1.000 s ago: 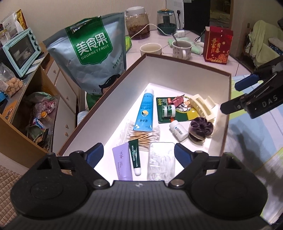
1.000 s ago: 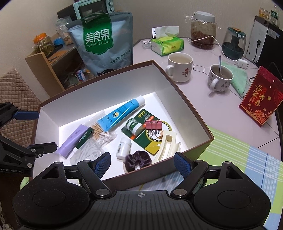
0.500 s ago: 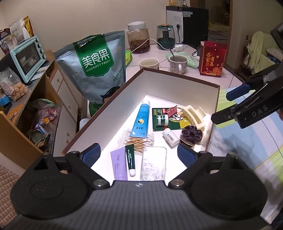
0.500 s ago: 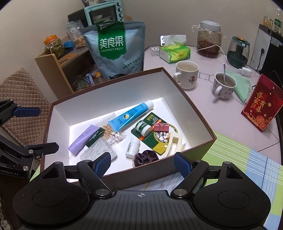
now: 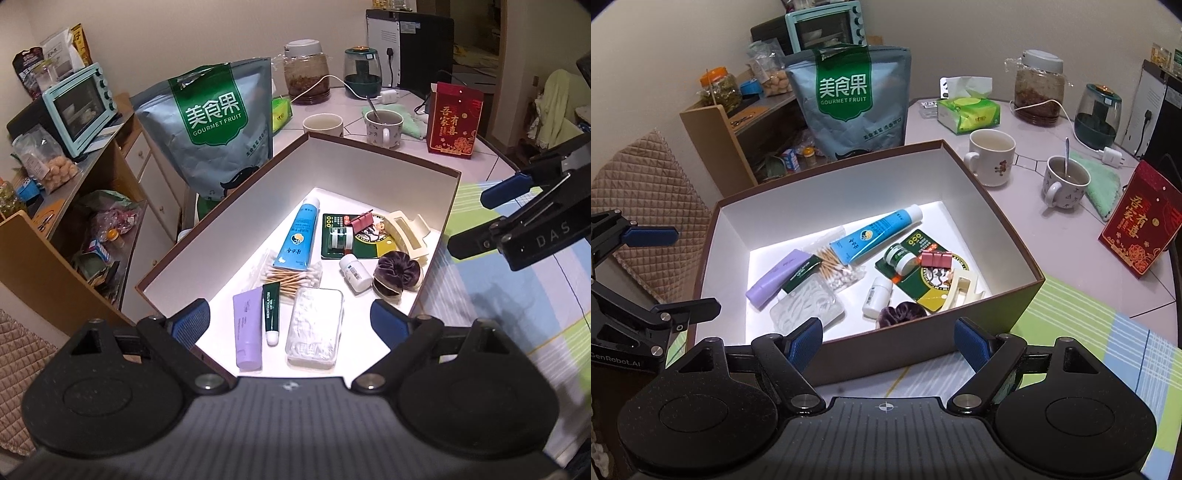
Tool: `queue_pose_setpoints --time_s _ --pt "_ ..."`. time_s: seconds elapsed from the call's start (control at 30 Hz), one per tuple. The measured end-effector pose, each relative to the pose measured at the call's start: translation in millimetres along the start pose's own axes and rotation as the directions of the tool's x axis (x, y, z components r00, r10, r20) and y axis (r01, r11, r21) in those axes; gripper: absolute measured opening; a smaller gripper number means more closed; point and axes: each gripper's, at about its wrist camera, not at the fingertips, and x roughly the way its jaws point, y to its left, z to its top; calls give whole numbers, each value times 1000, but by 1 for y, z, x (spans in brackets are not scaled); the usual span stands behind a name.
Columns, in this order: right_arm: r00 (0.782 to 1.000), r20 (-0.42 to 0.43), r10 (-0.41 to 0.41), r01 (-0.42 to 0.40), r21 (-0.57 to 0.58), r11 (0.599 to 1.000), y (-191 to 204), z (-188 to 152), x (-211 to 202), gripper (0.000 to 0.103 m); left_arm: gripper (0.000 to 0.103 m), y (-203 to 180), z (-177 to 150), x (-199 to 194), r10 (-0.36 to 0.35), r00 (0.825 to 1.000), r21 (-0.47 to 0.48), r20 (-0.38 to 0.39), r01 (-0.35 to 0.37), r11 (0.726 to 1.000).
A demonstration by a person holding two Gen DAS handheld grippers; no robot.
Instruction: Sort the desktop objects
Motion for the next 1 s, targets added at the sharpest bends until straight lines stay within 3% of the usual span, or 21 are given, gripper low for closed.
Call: queue_pose_setpoints --time_s 0.8,1.0 --pt "998 18 68 -66 -96 993 3 -9 -23 81 92 -27 -11 -36 104 994 -100 23 -102 990" --pt "995 22 96 -92 -124 988 2 -11 -27 81 92 -33 -15 -50 114 992 -145 63 -104 984"
